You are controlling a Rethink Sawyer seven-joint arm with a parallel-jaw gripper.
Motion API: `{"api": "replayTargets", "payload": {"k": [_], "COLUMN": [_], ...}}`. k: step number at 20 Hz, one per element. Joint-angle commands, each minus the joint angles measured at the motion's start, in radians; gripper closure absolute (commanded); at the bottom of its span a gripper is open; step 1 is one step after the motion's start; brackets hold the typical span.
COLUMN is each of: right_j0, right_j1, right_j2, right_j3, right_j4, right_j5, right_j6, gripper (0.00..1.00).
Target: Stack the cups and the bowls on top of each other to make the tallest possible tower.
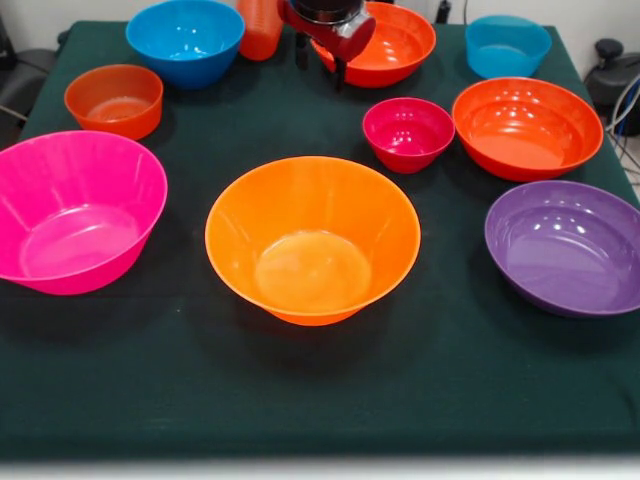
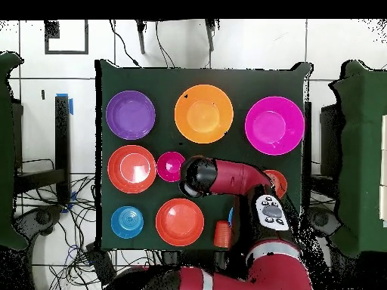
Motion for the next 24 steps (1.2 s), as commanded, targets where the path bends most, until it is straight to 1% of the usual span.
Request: {"api": "replayTargets", "payload": {"k": [1,8,12,16,20,24], "right_j0": [0.016,-0.01,-0.014,-0.035,-0.028,-0.033], "right_j1": [-0.031,-0.071,-0.084,-0.09,-0.068,-0.04], "right_j2": [0.042,0.029,0.023,0.029,0.018,0.024], "right_j3": [0.119,0.193,0.237,0.27,0.256,0.239], "right_j4": [-0.064,-0.068,-0.07,-0.087,-0.112,-0.126], "right_j5": [-0.11,-0.139,-0.183,-0.237,-0.292,-0.316], "right_j6": [0.011,0.003,0.019,0.012,0.02,0.014], "gripper": [0.0,0.0,0.0,0.0,0.0,0.0]}}
